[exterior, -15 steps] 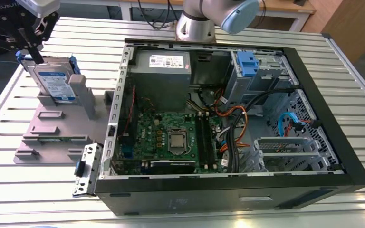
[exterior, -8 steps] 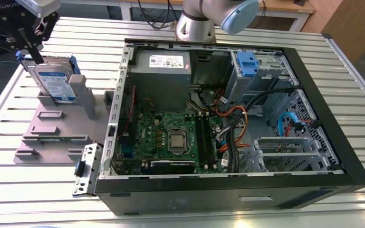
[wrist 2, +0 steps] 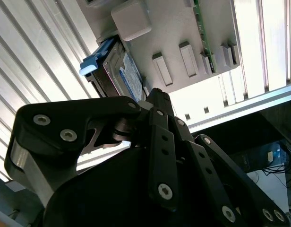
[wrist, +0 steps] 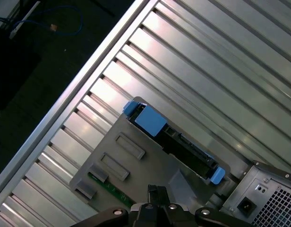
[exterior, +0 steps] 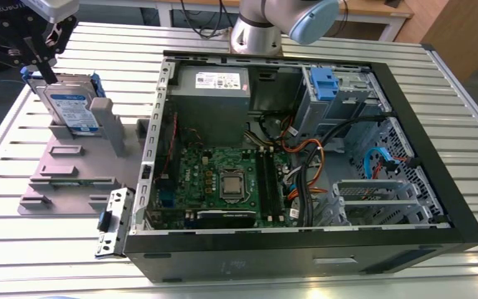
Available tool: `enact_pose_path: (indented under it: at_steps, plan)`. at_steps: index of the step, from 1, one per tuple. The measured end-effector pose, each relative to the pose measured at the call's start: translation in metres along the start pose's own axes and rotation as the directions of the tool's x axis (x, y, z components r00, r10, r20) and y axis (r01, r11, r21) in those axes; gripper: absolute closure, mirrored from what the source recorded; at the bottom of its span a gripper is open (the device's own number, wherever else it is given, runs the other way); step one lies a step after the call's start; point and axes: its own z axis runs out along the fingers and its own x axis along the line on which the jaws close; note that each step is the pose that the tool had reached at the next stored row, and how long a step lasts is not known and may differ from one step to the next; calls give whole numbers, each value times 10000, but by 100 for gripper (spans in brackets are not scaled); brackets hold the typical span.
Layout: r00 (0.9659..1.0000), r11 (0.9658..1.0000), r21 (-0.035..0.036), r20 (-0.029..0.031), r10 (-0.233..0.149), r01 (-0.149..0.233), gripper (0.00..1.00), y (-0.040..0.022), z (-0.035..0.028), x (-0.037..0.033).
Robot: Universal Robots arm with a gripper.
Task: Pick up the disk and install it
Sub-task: 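Pick up the disk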
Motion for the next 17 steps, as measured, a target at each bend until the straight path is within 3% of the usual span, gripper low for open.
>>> enact_pose_path:
  at_steps: [17]
  plan:
    - [10000, 10000, 2, -2, -98, 98, 89, 0, 0, 0]
